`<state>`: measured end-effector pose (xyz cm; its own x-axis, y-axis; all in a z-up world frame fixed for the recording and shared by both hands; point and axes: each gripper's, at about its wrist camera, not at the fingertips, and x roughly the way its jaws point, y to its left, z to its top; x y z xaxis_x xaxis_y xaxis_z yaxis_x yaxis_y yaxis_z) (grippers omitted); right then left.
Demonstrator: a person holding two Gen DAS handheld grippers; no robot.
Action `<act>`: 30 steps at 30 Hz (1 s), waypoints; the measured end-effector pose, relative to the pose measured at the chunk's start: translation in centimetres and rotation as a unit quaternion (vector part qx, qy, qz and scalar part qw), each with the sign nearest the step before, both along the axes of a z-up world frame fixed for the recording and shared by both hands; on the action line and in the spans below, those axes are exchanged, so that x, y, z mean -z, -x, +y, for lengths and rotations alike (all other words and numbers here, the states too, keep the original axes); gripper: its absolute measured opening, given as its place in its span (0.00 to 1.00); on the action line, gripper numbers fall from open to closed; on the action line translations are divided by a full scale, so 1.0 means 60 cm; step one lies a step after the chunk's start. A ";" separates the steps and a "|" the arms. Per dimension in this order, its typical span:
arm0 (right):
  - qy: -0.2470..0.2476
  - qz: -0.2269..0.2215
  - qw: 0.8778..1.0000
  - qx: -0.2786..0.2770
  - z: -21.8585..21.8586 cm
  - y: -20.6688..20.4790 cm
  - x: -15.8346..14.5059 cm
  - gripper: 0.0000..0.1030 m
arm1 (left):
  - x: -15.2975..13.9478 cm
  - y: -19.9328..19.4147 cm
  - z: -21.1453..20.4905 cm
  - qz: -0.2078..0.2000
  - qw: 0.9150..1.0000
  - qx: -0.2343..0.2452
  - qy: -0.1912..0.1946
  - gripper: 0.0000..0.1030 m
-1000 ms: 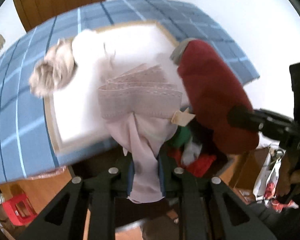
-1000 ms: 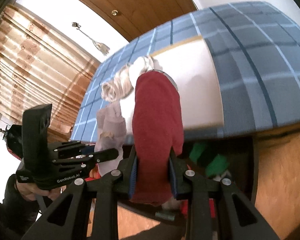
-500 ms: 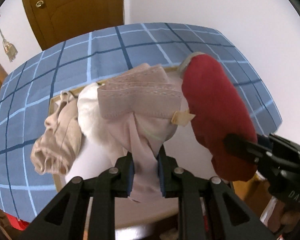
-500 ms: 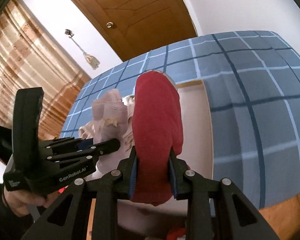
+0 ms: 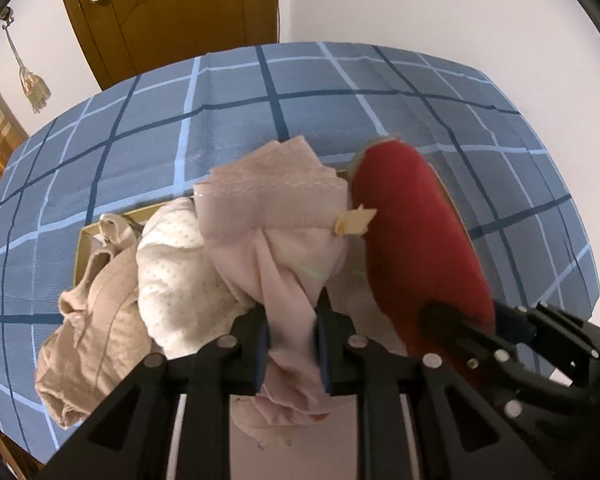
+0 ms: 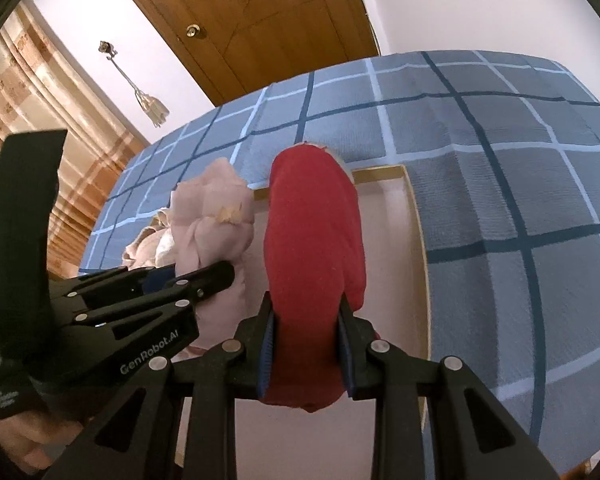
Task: Take underwear out of drawer
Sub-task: 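Lift pink underwear and red garment with both tools onto the white tray, then open both tools to release the garments on the tray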
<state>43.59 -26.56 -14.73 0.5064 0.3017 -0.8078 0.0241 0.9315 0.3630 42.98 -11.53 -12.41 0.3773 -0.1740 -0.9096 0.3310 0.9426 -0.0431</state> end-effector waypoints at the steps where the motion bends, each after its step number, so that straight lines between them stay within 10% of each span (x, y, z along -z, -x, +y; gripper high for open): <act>1: 0.002 0.003 1.000 -0.001 0.002 -0.004 0.004 0.29 | 0.006 -0.003 -0.002 0.004 1.000 0.000 -0.002 0.17; 19: -0.005 0.008 1.000 -0.008 0.003 -0.017 0.031 0.31 | 0.025 -0.019 -0.003 0.012 0.999 -0.032 -0.009 0.24; 24: -0.018 -0.001 1.000 -0.021 -0.006 -0.009 0.001 0.33 | -0.010 -0.003 0.009 -0.003 0.999 -0.040 0.008 0.45; 26: -0.025 -0.021 0.999 -0.023 -0.011 0.001 -0.018 0.34 | -0.037 0.009 0.013 -0.028 0.999 -0.046 0.000 0.71; 30: -0.050 -0.065 0.997 -0.014 -0.021 0.032 -0.066 0.34 | -0.085 0.038 0.019 -0.071 0.997 -0.041 0.005 0.79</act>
